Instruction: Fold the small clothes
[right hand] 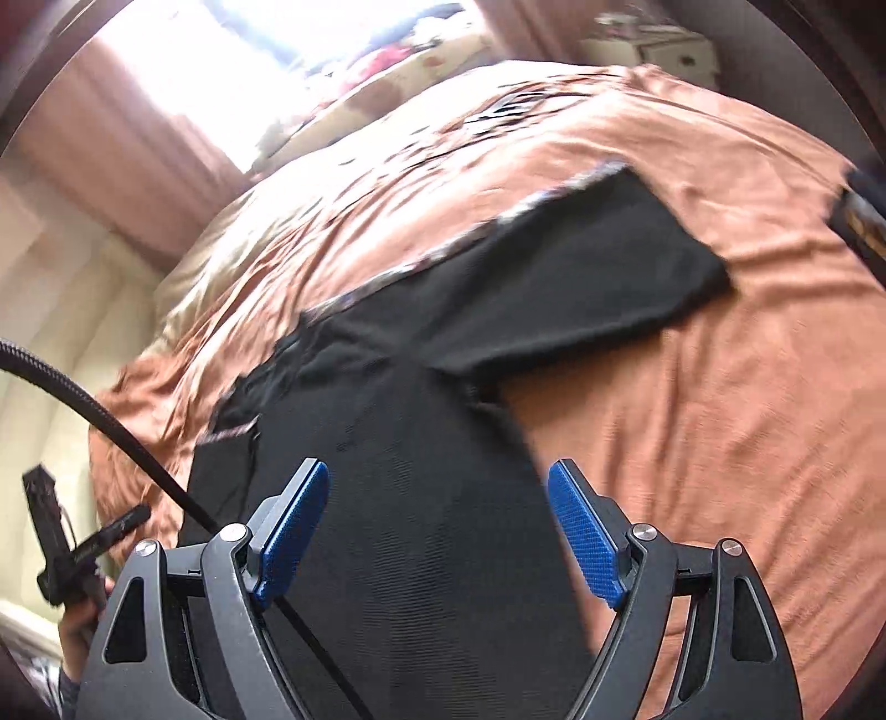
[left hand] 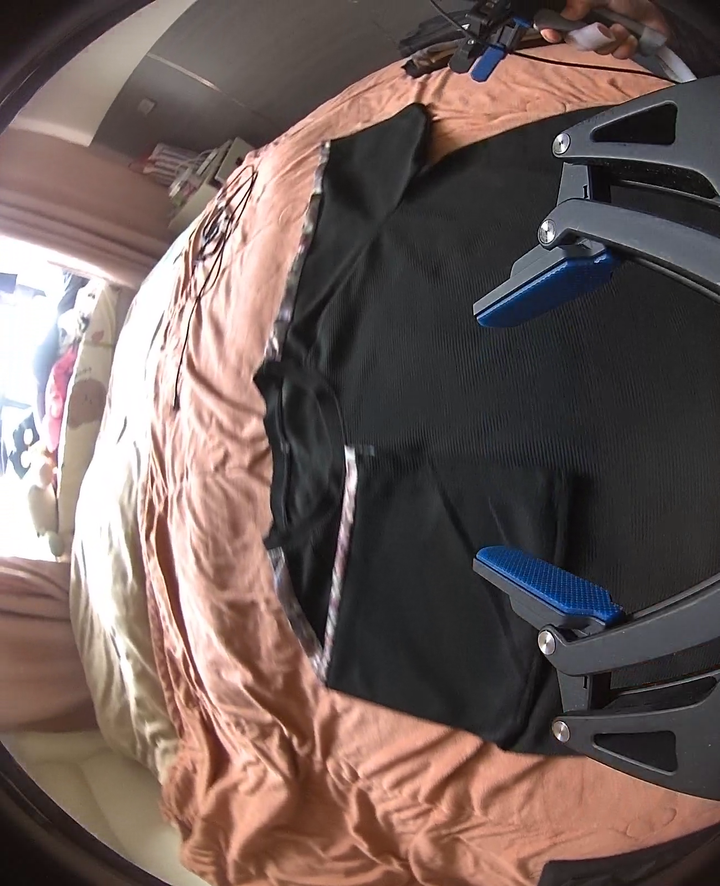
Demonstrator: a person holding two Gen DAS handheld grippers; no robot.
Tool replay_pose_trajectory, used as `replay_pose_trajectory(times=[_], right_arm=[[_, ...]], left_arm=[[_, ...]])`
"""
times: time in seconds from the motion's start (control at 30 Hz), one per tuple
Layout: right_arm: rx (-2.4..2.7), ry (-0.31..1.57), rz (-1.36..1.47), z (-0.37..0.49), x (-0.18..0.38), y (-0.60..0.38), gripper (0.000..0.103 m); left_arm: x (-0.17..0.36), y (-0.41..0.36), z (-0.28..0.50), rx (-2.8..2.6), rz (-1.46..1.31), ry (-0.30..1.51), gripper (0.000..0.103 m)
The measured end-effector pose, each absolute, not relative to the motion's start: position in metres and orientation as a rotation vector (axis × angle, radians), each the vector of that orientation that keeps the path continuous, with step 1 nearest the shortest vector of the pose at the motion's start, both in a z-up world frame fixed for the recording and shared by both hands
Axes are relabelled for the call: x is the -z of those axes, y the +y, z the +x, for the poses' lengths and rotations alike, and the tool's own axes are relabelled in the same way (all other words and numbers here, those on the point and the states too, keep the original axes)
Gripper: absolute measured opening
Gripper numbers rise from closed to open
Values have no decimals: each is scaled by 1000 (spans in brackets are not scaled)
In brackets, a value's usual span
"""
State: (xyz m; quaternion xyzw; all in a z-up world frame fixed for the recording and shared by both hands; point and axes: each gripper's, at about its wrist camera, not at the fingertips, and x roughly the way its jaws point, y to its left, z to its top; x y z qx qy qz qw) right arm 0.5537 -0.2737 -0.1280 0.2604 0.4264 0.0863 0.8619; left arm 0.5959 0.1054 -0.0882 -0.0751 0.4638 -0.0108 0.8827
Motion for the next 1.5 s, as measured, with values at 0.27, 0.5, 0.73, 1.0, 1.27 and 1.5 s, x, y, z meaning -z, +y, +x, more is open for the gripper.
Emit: replay_pose_trajectory(times=[0.27, 0.5, 0.73, 1.0, 1.27, 1.5], right_arm=[[-134, 865, 676, 549, 145, -313, 80], [-131, 830, 767, 550, 159, -340, 75], [-130, 838, 870, 568, 184, -357, 63], [-140, 850, 918, 595, 204, -370, 58], [-130, 825, 913, 608, 222, -380, 43], [-127, 820, 910, 624, 225, -382, 30]], left_arm=[[95, 47, 624, 75, -122, 969, 83], [108, 2, 655, 119, -110, 972, 83], [126, -36, 684, 172, -89, 976, 79], [155, -70, 715, 228, -82, 999, 59], [182, -104, 735, 294, -65, 1030, 40], [196, -127, 748, 325, -68, 1055, 33]])
